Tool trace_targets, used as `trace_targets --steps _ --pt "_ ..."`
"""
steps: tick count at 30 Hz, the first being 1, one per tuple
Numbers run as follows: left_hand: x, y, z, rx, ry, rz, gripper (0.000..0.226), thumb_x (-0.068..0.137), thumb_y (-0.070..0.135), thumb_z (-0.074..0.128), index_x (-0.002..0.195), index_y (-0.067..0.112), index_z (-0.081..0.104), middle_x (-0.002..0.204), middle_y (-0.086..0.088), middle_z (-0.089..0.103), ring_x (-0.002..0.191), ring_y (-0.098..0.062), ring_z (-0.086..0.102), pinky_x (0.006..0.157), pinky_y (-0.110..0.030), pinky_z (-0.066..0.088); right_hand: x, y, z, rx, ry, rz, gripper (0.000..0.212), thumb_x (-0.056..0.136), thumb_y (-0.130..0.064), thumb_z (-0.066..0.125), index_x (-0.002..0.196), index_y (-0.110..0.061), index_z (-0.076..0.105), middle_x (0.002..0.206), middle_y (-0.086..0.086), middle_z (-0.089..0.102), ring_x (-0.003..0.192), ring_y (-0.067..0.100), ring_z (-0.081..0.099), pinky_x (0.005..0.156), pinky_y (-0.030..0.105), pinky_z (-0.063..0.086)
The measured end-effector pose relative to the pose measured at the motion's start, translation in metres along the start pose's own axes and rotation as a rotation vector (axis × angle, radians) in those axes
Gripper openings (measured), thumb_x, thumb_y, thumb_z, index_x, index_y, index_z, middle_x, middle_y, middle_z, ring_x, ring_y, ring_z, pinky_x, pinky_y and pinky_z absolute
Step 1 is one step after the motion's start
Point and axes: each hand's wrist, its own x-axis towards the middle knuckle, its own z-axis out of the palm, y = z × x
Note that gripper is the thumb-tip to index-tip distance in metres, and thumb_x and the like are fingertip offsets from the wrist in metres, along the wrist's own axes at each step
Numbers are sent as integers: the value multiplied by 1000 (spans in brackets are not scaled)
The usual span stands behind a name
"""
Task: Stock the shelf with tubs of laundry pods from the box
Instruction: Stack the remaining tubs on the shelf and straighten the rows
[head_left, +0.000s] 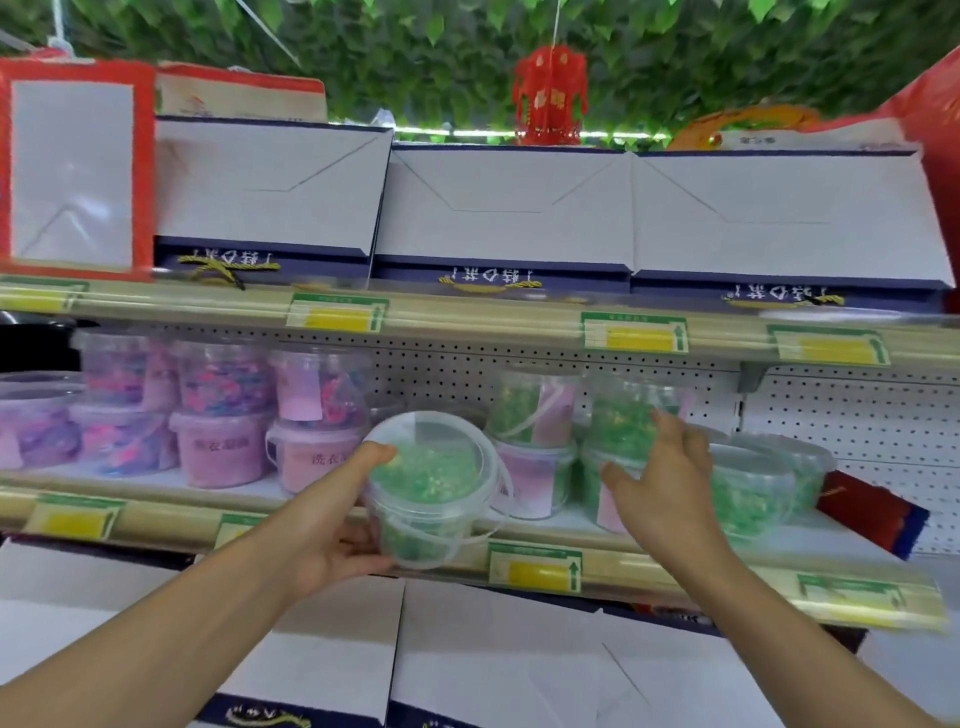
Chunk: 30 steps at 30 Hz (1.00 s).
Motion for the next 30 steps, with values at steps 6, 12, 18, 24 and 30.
trace_targets --steps 6,12,18,24,30 --pt "7 10 -7 -19 -64 14 44 82 40 62 114 11 54 102 -17 59 87 -33 61 62 -40 55 -43 -47 30 291 -529 -421 76 78 -30 73 135 -53 28 138 -24 41 125 -6 39 103 19 34" --pt "14 23 -20 99 -187 198 43 90 51 44 98 13 64 79 -5 72 73 -20 69 67 -31 55 -25 -67 56 426 -216 -291 32 79 -28 71 105 -36 54 91 -9 65 90 10 63 83 34 52" --pt "37 41 -20 325 -97 554 10 95 12 49 100 20 53 100 6 61 85 -6 59 66 -19 46 8 -98 69 385 -56 -187 28 82 -38 67 103 -32 50 88 0 64 83 18 62 65 27 48" --pt "67 39 -15 432 -82 675 41 86 -8 51 116 20 53 101 13 61 86 -3 58 86 -28 45 22 -108 84 198 23 -192 37 81 -37 68 109 -27 46 97 -1 61 92 23 56 74 36 46" --pt "73 11 -12 679 6 822 59 81 -2 58 130 20 34 110 14 49 98 -8 53 84 -23 41 14 -87 100 199 -113 -147 52 89 -20 59 131 -12 30 113 6 61 90 20 58 76 30 44"
